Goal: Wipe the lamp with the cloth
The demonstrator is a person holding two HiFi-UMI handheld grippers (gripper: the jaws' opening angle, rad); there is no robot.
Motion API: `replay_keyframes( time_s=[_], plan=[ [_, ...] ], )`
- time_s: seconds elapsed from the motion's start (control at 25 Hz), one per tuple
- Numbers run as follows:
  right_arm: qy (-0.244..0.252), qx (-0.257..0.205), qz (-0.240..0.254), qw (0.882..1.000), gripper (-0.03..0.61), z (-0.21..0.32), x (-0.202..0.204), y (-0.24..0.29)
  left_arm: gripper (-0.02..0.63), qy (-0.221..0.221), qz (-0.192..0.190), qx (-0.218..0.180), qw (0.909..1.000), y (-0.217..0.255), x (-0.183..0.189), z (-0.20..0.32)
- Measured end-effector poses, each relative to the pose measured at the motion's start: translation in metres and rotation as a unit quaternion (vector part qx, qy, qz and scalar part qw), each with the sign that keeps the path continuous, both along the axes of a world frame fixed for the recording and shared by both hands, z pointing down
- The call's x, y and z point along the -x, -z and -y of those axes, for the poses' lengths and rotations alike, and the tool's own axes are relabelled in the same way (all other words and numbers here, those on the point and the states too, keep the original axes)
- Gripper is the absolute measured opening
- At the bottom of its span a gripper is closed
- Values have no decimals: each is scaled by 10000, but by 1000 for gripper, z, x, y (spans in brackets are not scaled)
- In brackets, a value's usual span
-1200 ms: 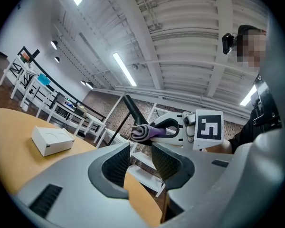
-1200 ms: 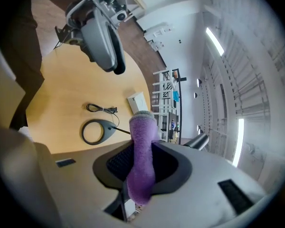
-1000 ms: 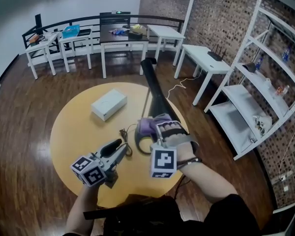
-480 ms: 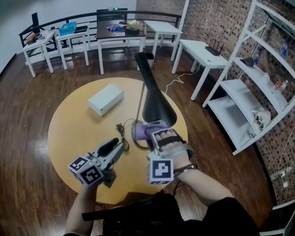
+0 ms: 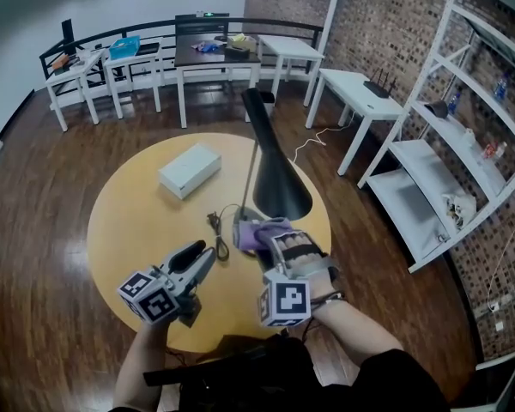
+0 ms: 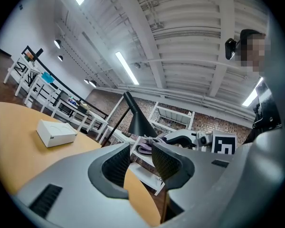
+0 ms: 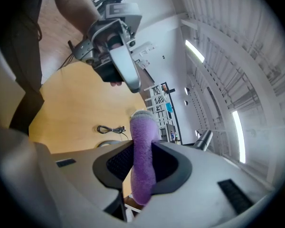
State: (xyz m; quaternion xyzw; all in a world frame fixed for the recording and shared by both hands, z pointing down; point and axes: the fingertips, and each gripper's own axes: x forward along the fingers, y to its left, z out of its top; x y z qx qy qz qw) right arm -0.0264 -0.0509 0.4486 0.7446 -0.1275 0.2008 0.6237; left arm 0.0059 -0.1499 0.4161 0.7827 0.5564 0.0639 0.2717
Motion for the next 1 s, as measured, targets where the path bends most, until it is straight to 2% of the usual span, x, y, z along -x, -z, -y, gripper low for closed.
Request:
replay_keyframes(
  time_s=[0.12, 0.2, 0.32, 0.4, 0.48, 0.56, 0.64, 0.72, 0.76, 0.8, 0.84, 0.88, 0.92, 1.0],
  plan=[
    [-19, -693, 204, 9974, 95, 2, 5, 0, 138, -25, 7, -15, 10000, 0, -1, -3],
    [-54, -1436, 286, 9892, 95, 4, 9, 5, 138, -45, -27, -68, 10000, -1, 0, -5],
    [47, -2521, 199, 9675, 95, 7, 14, 23, 138, -56, -79, -9, 10000, 4, 4, -6],
    [94, -3249, 114, 9456, 95, 11, 12, 34, 140, -100, -124, 146, 9998, 10, 5, -5],
    [174, -4109, 112, 9115, 95, 17, 9, 44, 191, -242, -227, 253, 9991, 16, 6, -2],
    [392, -4956, 278, 8672, 95, 22, 9, 54, 211, -475, -363, 278, 9978, 21, 11, -1],
    [657, -5752, 644, 8128, 95, 26, 14, 63, 278, -769, -405, 330, 9957, 26, 18, -1],
    [892, -6464, 1017, 7509, 95, 27, 19, 70, 298, -1048, -262, 576, 9925, 34, 23, -1],
    [987, -6723, 1158, 7245, 95, 27, 20, 72, 298, -1156, -151, 742, 9904, 38, 23, 0],
    [1037, -6892, 1269, 7058, 95, 26, 21, 71, 298, -1222, -46, 880, 9886, 40, 22, 2],
    [1006, -6969, 1368, 6968, 95, 24, 22, 66, 298, -1228, 35, 958, 9878, 41, 19, 3],
    [876, -6954, 1482, 6978, 95, 22, 22, 55, 298, -1174, 86, 975, 9883, 39, 16, 5],
    [661, -6853, 1623, 7068, 95, 19, 22, 38, 298, -1080, 115, 943, 9896, 35, 13, 8],
    [145, -6442, 1924, 7401, 95, 11, 22, -9, 298, -866, 151, 807, 9928, 25, 8, 15]
  ],
)
